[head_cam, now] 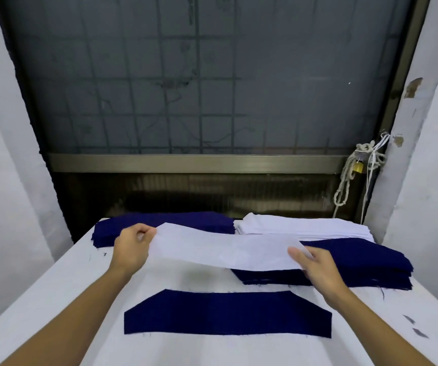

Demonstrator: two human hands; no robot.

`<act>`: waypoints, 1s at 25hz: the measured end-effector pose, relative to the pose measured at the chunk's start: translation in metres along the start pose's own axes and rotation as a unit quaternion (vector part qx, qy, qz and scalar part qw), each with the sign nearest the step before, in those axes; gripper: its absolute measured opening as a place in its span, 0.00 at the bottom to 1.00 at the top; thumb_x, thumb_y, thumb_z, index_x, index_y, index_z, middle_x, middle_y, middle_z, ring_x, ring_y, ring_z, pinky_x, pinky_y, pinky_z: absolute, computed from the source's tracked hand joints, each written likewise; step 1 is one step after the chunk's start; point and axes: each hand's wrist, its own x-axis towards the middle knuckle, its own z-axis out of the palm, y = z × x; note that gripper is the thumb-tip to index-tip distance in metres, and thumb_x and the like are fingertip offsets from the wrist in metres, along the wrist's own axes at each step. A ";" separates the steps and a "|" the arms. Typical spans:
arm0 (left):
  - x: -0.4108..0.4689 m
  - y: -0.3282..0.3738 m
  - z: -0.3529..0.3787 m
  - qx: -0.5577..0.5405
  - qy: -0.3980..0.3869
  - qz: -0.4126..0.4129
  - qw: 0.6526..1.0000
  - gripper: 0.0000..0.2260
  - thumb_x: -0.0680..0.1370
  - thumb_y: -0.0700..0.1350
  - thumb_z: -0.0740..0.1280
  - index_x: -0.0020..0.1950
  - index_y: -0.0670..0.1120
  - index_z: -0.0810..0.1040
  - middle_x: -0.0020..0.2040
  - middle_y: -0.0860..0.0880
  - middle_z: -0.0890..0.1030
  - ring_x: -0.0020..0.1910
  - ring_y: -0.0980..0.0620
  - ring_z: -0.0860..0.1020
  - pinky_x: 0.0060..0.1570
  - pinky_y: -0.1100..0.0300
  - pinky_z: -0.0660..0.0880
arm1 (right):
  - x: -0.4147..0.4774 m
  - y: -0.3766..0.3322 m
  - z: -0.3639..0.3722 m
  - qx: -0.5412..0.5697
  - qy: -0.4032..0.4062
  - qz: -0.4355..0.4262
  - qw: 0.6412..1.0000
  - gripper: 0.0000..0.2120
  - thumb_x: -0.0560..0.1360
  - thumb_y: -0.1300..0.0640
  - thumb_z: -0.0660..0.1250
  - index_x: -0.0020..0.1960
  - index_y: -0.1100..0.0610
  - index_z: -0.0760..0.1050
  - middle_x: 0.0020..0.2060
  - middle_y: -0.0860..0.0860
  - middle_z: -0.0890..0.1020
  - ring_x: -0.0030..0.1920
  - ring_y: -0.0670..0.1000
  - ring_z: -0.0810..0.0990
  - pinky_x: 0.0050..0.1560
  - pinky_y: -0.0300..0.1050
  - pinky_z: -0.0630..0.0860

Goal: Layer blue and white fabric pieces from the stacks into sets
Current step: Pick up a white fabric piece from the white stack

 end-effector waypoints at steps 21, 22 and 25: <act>-0.103 -0.086 0.016 0.139 -0.031 -0.013 0.990 0.12 0.81 0.47 0.67 0.38 0.50 0.72 0.36 0.53 0.78 0.37 0.54 0.77 0.34 0.56 0.72 | -0.051 0.072 0.010 -0.263 0.060 0.027 0.963 0.12 0.74 0.57 0.71 0.38 0.51 0.69 0.31 0.50 0.77 0.33 0.50 0.75 0.34 0.48 0.71; -0.102 -0.087 0.016 0.133 -0.031 -0.016 0.990 0.11 0.81 0.47 0.68 0.39 0.50 0.73 0.36 0.53 0.79 0.36 0.54 0.77 0.34 0.56 0.71 | -0.052 0.072 0.010 -0.269 0.059 0.026 0.961 0.11 0.74 0.59 0.70 0.40 0.49 0.69 0.32 0.49 0.78 0.33 0.50 0.76 0.33 0.48 0.71; -0.101 -0.087 0.016 0.126 -0.035 -0.020 0.991 0.09 0.82 0.48 0.68 0.42 0.53 0.72 0.33 0.54 0.79 0.33 0.53 0.78 0.32 0.57 0.70 | -0.052 0.071 0.009 -0.287 0.057 0.030 0.956 0.14 0.75 0.60 0.69 0.46 0.43 0.69 0.35 0.48 0.79 0.27 0.49 0.74 0.29 0.44 0.67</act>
